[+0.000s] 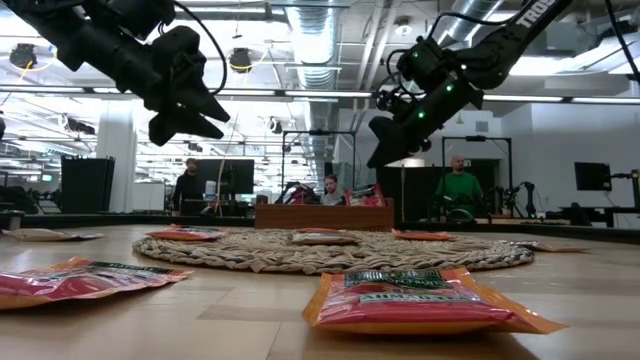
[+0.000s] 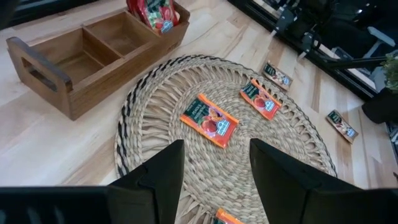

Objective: Pick & Place Tea
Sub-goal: Put the red tea bag into the right section of the wooden organizer, then adjust the wooden organizer, then put the brown tea bag into the middle section of the wooden organizer

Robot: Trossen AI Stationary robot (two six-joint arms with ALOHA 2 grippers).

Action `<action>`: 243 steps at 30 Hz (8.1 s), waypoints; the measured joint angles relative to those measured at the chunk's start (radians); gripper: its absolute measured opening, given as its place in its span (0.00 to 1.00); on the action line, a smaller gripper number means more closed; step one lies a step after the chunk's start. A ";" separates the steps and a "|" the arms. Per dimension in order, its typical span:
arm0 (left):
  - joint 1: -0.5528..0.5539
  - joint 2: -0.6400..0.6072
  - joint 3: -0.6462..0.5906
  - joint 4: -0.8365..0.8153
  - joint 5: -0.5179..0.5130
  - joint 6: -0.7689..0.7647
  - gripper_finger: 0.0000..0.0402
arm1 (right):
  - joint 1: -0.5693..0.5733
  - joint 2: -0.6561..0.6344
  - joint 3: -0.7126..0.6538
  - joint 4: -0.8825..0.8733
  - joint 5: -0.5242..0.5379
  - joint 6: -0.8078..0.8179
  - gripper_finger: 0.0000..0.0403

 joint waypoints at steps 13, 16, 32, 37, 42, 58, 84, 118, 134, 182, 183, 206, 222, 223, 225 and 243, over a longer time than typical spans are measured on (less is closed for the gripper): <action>0.000 0.000 0.000 0.001 0.000 0.006 0.43 | -0.035 0.097 0.073 -0.059 -0.078 0.012 0.14; 0.000 0.000 0.000 0.001 0.000 0.006 0.43 | -0.030 0.119 0.073 -0.078 -0.083 0.033 0.14; 0.000 0.000 0.000 0.000 0.001 0.007 0.43 | 0.021 0.061 0.072 -0.122 -0.030 0.028 0.15; 0.000 0.000 0.000 0.001 0.001 0.006 0.43 | 0.030 0.021 0.073 -0.178 -0.041 0.026 0.15; 0.000 0.000 0.000 0.001 0.001 0.006 0.43 | 0.043 0.014 0.073 -0.305 -0.233 0.019 0.15; 0.000 0.000 0.000 0.001 0.001 0.006 0.43 | 0.121 0.014 0.072 -0.448 -0.307 -0.025 0.10; 0.000 0.000 0.000 0.000 0.026 0.026 0.43 | 0.149 0.021 0.072 -0.426 -0.160 -0.027 0.00; 0.000 0.000 0.000 0.002 0.027 0.029 0.43 | 0.200 0.071 0.031 -0.360 -0.147 -0.015 0.00; 0.000 0.000 0.000 0.001 0.027 0.027 0.43 | 0.155 0.106 0.031 -0.336 -0.132 -0.038 0.00; -0.001 0.000 0.000 -0.003 0.116 -0.005 0.43 | 0.265 -0.546 0.101 -0.920 -0.102 0.096 0.00; -0.001 0.000 0.000 -0.003 0.116 -0.005 0.43 | 0.272 -0.584 0.101 -0.957 -0.094 0.121 0.00; -0.003 0.000 0.000 0.078 0.166 -0.091 0.43 | 0.590 -1.348 -0.431 -0.795 0.183 0.532 0.00; -0.003 0.000 0.000 0.076 0.164 -0.298 0.43 | 0.631 -1.461 -0.638 -0.573 0.178 0.635 0.00; -0.003 0.000 0.000 0.076 0.164 -0.313 0.43 | 0.631 -1.461 -0.648 -0.541 0.177 0.614 0.00; -0.003 0.000 0.000 0.076 0.166 -0.347 0.43 | 0.631 -1.461 -0.667 -0.481 0.175 0.582 0.00; -0.137 0.071 0.485 -0.934 -0.007 -0.175 0.43 | 0.631 -1.461 -0.712 -0.335 0.178 0.583 0.00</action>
